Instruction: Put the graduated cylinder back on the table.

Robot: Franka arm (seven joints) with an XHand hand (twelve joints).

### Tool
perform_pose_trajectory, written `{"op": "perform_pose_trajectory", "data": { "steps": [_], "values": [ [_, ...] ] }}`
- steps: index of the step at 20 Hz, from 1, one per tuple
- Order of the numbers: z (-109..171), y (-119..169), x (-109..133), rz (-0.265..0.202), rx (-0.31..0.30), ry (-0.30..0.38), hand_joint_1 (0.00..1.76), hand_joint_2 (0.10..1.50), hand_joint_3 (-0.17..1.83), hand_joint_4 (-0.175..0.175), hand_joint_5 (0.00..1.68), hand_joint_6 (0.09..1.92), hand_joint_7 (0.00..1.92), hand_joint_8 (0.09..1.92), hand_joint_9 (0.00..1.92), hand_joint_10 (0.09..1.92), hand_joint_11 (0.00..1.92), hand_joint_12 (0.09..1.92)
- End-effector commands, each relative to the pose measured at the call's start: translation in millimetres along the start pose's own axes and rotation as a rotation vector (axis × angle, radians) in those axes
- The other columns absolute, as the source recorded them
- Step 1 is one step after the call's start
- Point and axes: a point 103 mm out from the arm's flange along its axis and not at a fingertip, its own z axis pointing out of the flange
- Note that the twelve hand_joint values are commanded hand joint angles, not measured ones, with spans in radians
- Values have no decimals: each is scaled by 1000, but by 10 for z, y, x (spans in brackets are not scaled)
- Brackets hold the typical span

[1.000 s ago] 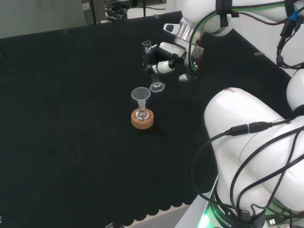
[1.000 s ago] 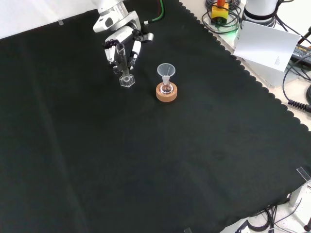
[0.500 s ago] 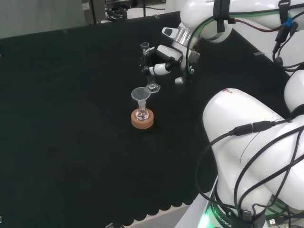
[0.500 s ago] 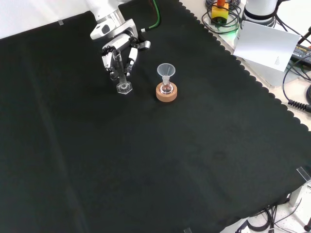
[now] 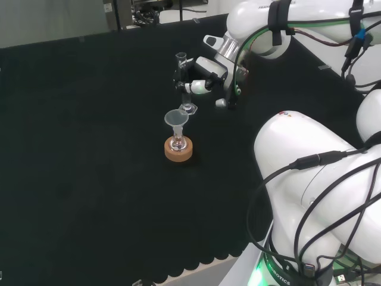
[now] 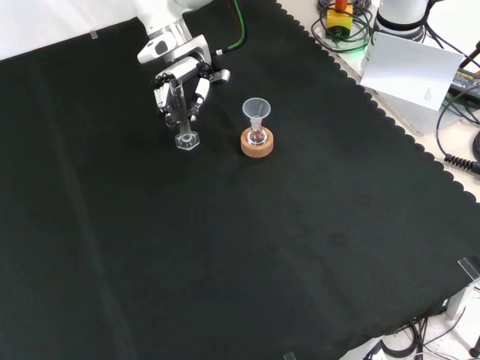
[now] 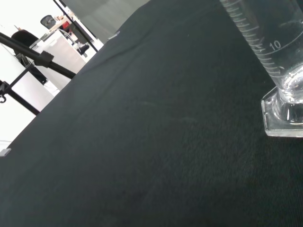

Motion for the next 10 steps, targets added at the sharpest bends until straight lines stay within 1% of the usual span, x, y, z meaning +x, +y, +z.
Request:
{"op": "perform_pose_trajectory", "data": {
  "steps": [1, 6, 10],
  "values": [
    [38, 9, -4, 12, -1, 14, 1113, 1150, 1, -106, 927, 1101, 1077, 413, 1336, 87, 1182, 798],
    [67, 32, -4, 2, -16, 12, 1112, 1151, 2, -108, 923, 1106, 1064, 435, 1335, 87, 1175, 814],
    [82, 43, -1, -5, -16, 16, 1113, 1152, 2, -110, 922, 1107, 1060, 437, 1333, 87, 1173, 815]
  ]
}}
